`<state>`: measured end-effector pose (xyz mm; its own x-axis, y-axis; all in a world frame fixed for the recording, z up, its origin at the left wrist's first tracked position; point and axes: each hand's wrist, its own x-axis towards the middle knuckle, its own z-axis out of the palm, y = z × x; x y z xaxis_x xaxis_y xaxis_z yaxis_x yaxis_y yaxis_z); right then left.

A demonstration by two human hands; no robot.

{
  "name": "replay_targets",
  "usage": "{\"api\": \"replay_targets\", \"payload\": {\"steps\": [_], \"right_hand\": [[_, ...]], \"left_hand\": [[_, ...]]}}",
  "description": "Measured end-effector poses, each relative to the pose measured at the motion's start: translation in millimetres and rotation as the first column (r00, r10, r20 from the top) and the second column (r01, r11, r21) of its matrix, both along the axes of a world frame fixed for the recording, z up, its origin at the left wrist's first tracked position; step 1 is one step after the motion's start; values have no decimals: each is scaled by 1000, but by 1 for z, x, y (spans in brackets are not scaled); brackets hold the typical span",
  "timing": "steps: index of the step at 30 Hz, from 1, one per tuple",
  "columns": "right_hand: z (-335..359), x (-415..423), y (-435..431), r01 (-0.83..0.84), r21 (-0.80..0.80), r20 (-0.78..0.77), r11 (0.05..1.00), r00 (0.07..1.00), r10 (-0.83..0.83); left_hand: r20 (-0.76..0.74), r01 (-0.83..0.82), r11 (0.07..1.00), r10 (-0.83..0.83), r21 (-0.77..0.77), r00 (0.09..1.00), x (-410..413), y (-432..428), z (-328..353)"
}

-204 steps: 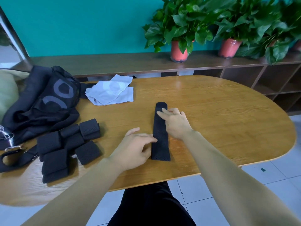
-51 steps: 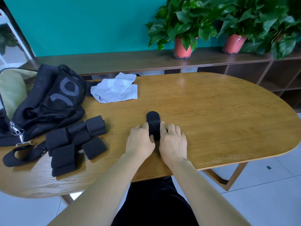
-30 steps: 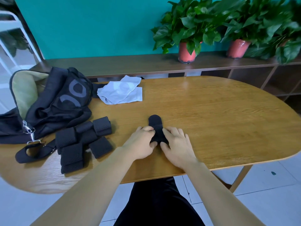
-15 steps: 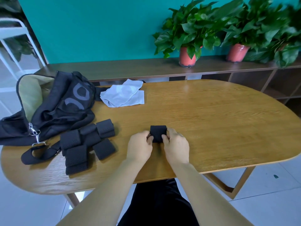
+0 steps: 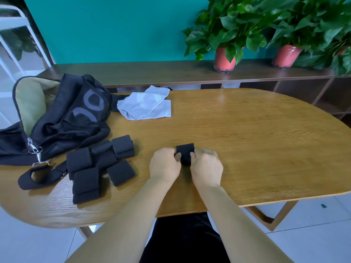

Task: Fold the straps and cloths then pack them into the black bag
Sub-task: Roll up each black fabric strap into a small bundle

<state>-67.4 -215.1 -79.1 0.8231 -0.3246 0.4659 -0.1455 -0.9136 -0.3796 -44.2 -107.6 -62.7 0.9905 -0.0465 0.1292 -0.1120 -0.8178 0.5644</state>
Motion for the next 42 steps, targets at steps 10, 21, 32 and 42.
{"api": "replay_targets", "payload": {"steps": [10,21,32,42], "right_hand": [[4,-1,1,-69,-67,-135,995,989,59],[22,-11,-10,-154,125,-295,980,937,185],[7,-24,-6,-231,49,-211,972,949,236],[19,-24,52,-415,108,103,904,909,405]], "left_hand": [[-51,-41,999,42,24,998,6,-3,9],[66,60,996,-56,-63,996,-22,4,7],[21,196,980,-197,42,980,-33,7,5],[339,-82,985,26,150,940,-63,60,21]]}}
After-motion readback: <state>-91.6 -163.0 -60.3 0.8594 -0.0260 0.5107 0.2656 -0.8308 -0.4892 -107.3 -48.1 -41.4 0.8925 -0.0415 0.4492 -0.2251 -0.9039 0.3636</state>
